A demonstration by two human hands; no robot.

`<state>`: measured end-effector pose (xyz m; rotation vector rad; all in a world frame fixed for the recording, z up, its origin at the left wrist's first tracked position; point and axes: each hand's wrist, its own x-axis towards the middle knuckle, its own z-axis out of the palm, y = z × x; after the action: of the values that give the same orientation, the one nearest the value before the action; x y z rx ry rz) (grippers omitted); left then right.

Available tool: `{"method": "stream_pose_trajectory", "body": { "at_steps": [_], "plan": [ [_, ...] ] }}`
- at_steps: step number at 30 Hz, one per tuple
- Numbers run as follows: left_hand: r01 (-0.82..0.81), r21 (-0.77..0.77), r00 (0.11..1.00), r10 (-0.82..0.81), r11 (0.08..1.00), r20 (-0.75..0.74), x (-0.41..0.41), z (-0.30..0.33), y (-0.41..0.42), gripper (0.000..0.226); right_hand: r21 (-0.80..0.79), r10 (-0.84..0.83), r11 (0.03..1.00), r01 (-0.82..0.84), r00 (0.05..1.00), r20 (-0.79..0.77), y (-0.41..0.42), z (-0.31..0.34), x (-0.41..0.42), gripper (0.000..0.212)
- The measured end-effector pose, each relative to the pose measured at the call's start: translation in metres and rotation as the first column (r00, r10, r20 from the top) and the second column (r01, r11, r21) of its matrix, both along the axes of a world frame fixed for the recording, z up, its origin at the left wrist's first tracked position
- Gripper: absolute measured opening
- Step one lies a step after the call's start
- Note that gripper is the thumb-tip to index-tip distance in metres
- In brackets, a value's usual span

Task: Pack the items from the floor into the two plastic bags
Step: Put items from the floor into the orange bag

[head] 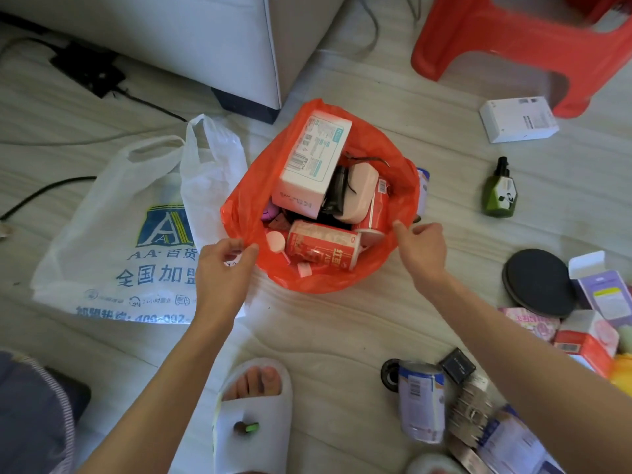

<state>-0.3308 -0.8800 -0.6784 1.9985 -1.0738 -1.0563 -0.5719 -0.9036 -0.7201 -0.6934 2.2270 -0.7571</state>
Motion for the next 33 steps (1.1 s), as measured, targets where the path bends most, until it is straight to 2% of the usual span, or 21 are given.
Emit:
{"method": "stream_pose_trajectory", "body": {
  "at_steps": [1,2,3,5,7,8,10,11,13,14,16,18,21,22,23,25,27,30,33],
  "plan": [
    [-0.020,0.024,1.000,0.020,1.000,-0.023,0.000,-0.002,-0.001,0.004,0.067,-0.091,0.995,0.080,0.979,0.182,-0.002,-0.001,-0.006,0.046],
    [-0.044,0.059,0.997,0.047,0.997,-0.063,0.000,-0.002,-0.002,0.005,0.141,-0.151,0.984,0.105,0.914,0.377,-0.002,-0.001,-0.009,0.052],
    [-0.074,0.105,0.987,0.088,0.992,-0.137,-0.001,-0.002,-0.003,0.010,0.195,-0.177,0.977,0.081,0.822,0.541,-0.003,-0.001,-0.010,0.051],
    [-0.131,0.207,0.904,0.202,0.970,-0.377,-0.004,0.000,-0.007,0.014,0.201,-0.196,0.977,0.069,0.663,0.723,-0.005,-0.002,-0.010,0.033],
    [-0.171,0.258,0.776,0.291,0.951,-0.559,-0.008,0.003,-0.010,0.015,0.170,-0.229,0.973,0.155,0.587,0.776,-0.009,-0.005,-0.008,0.010],
    [-0.181,0.256,0.764,0.300,0.950,-0.572,-0.008,0.003,-0.010,0.015,0.170,-0.257,0.965,0.201,0.568,0.782,-0.011,-0.006,-0.006,0.003],
    [-0.173,0.227,0.811,0.269,0.958,-0.519,-0.008,0.004,-0.009,0.013,0.163,-0.280,0.952,0.258,0.522,0.806,-0.015,-0.005,-0.005,0.016],
    [-0.152,0.209,0.858,0.234,0.966,-0.457,-0.006,0.005,-0.008,0.011,0.150,-0.275,0.951,0.269,0.521,0.808,-0.017,-0.002,-0.005,0.025],
    [-0.106,0.180,0.922,0.165,0.978,-0.351,-0.002,0.005,-0.008,0.007,0.100,-0.241,0.955,0.281,0.530,0.813,-0.021,0.005,-0.008,0.030],
    [-0.095,0.177,0.926,0.152,0.980,-0.345,0.000,0.006,-0.009,0.015,0.071,-0.223,0.953,0.296,0.520,0.824,-0.022,0.010,-0.010,0.028],
    [-0.070,0.212,0.881,0.160,0.975,-0.445,0.001,0.013,-0.013,0.030,0.015,-0.188,0.946,0.325,0.508,0.841,-0.024,0.022,-0.015,0.019],
    [-0.004,0.232,0.857,0.123,0.973,-0.501,0.000,0.022,-0.019,0.030,-0.036,-0.159,0.937,0.348,0.516,0.841,-0.026,0.036,-0.021,0.005],
    [0.025,0.206,0.898,0.069,0.978,-0.435,0.002,0.033,-0.024,0.022,-0.129,-0.080,0.925,0.358,0.514,0.854,-0.030,0.061,-0.030,0.021],
    [0.008,0.188,0.905,0.073,0.982,-0.418,0.003,0.037,-0.026,0.019,-0.176,-0.045,0.926,0.334,0.560,0.827,-0.032,0.070,-0.034,0.022],
    [-0.006,0.172,0.911,0.076,0.985,-0.405,0.003,0.041,-0.026,0.016,-0.227,-0.014,0.932,0.282,0.653,0.757,-0.035,0.078,-0.038,0.020],
    [-0.018,0.146,0.924,0.073,0.989,-0.377,0.003,0.050,-0.027,0.009,-0.280,0.046,0.953,0.115,0.859,0.510,-0.039,0.091,-0.045,0.013],
    [-0.030,0.090,0.949,0.056,0.996,-0.309,0.002,0.057,-0.027,0.009,-0.265,0.081,0.964,0.013,0.936,0.343,-0.040,0.091,-0.052,0.005],
    [-0.053,-0.036,0.978,0.045,0.998,-0.202,-0.003,0.065,-0.031,0.014,-0.192,0.070,0.981,-0.011,0.951,0.301,-0.038,0.079,-0.054,0.039],
    [-0.052,-0.102,0.984,0.033,0.993,-0.178,-0.009,0.075,-0.042,0.016,-0.188,0.113,0.979,-0.073,0.971,0.211,-0.043,0.068,-0.047,0.066]
  ]
}}
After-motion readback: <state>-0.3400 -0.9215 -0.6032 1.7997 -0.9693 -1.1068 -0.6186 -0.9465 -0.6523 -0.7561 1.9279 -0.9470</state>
